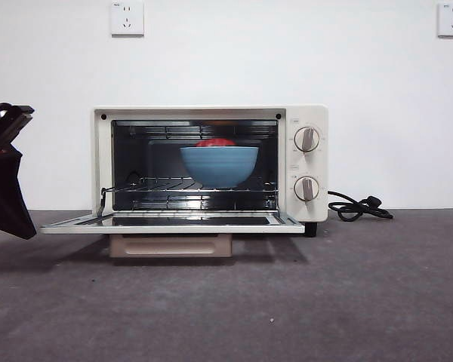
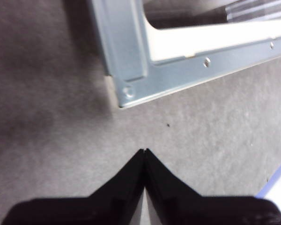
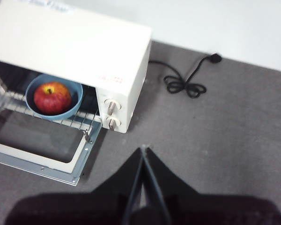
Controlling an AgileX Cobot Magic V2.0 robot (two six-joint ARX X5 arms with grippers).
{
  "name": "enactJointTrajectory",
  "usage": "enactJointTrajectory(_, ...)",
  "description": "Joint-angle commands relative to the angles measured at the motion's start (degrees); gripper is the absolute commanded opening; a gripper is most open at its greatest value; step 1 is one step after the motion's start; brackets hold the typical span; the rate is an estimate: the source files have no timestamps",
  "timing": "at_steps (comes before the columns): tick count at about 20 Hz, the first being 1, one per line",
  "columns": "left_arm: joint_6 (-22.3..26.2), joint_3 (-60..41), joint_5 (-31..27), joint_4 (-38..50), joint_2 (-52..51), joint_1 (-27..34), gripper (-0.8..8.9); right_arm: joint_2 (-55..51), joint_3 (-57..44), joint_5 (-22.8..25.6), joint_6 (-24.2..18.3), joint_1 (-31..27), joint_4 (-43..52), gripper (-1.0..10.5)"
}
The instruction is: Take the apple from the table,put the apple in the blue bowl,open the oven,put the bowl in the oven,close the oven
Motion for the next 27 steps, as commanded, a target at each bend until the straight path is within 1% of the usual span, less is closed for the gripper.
enactJointTrajectory(1, -0.98, -0.55, -0.31, 0.81, 1.03, 0.2, -0.08, -4.11, -1.77, -0.24, -0.22, -0.09, -1.36, 0.0)
enactJointTrajectory(3, -2.43, -0.55, -1.9, 1.7, 1.6, 0.17, -0.08, -8.09, -3.19, -0.22, -0.55, -0.07, -1.38, 0.0)
enactJointTrajectory(6, -2.93, -0.55, -1.79, 1.88, 3.41, 0.2, -0.08, -13.29, -5.44, -0.22, -1.27, -0.07, -1.36, 0.0)
enactJointTrajectory(9, -4.46, -0.52, 0.52, 3.54, 5.75, 0.37, -0.08, -17.05, -6.54, -0.22, -1.14, -0.07, -1.38, 0.0)
enactJointTrajectory(11, -6.32, -0.52, 0.83, 4.98, 6.58, 0.52, -0.08, -18.99, -6.54, -0.24, -0.22, -0.04, -1.38, 0.0)
enactJointTrajectory(13, -7.91, -0.52, 0.85, 6.82, 6.58, 0.96, -0.08, -20.79, -6.54, -1.42, 0.44, -0.04, -1.36, 0.0)
enactJointTrajectory(15, -10.08, -0.5, 0.87, 8.31, 6.58, 1.92, -0.08, -22.43, -6.54, -1.77, 1.62, -0.04, -1.38, 0.0)
enactJointTrajectory(17, -12.13, -0.5, 1.25, 9.46, 6.58, 3.04, -0.08, -23.71, -6.54, -1.77, 1.88, -0.04, -1.38, 0.0)
enactJointTrajectory(19, -13.86, -0.5, 5.62, 10.86, 6.58, 4.02, -0.08, -24.63, -6.54, -1.75, 2.62, -0.04, -1.38, 0.0)
enactJointTrajectory(21, -16.76, -0.5, 9.2, 13.31, 6.58, 4.31, -0.08, -25.22, -6.54, -1.75, 2.71, 0.02, -1.38, 0.0)
enactJointTrajectory(22, -17.2, -0.5, 9.53, 13.62, 6.58, 4.31, -0.08, -25.44, -6.54, -1.77, 2.8, 0.07, -1.38, 0.0)
enactJointTrajectory(25, -15.96, -0.5, 6.29, 12.13, 6.58, 3.37, -0.08, -25.46, -6.54, -2.03, 2.89, 0.07, -1.38, 0.0)
enactJointTrajectory(27, -15.93, -0.5, 7.82, 12.68, 6.58, 3.23, -0.08, -25.46, -6.54, -2.21, 2.89, 0.07, -1.38, 0.0)
